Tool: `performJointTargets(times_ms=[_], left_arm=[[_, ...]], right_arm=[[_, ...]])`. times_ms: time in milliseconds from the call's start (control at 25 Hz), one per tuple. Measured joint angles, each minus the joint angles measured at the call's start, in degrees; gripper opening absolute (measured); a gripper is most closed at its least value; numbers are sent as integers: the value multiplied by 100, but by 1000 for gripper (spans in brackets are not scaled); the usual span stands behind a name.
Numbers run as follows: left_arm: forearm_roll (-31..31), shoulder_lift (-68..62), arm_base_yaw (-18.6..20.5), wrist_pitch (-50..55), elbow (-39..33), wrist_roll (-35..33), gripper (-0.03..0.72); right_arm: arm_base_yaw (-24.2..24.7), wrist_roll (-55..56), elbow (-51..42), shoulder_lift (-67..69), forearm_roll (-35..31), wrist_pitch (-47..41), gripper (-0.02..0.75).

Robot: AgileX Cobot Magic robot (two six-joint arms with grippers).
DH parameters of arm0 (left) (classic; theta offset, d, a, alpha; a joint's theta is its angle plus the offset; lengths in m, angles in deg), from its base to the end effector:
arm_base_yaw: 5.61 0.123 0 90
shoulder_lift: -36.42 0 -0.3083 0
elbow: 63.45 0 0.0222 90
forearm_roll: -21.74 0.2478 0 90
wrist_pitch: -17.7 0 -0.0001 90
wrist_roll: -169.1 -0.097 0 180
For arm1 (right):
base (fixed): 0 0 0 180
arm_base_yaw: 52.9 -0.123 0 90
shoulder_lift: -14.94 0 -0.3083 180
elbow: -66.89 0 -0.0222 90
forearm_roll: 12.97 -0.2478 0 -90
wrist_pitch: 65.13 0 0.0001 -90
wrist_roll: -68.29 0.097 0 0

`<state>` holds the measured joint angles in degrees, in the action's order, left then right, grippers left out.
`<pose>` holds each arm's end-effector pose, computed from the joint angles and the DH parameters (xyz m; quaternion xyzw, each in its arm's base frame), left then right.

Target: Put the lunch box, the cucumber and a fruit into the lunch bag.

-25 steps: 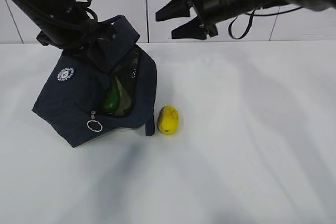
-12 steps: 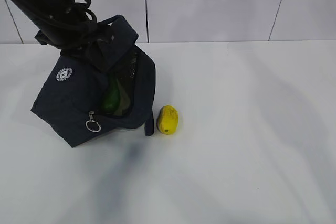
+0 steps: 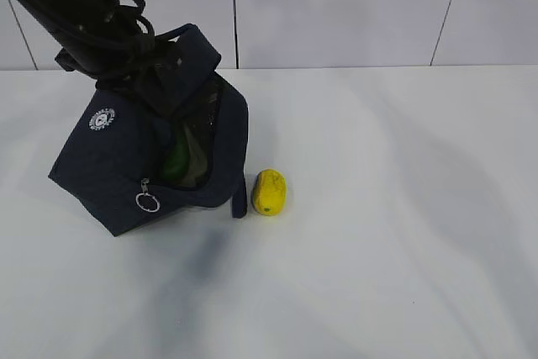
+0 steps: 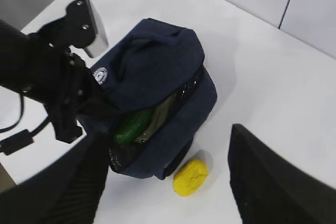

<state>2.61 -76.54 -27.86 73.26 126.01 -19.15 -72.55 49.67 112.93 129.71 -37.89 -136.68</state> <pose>0.3621 -0.1765 0.2843 0.1899 0.9533 -0.1725 0.1594 0.3739 0.1747 0.4468 -0.3061 0.8659 0.2187 0.3298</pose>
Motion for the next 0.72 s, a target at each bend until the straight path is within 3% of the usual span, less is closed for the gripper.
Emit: performJointTargets(times_ms=[320, 720], left_arm=[[12, 0, 0, 0, 0, -47, -8], [22, 0, 0, 0, 0, -69, -8]], right_arm=[[-446, 105, 0, -723, 263, 93, 535], [-447, 245, 0, -1709, 390, -88, 477]])
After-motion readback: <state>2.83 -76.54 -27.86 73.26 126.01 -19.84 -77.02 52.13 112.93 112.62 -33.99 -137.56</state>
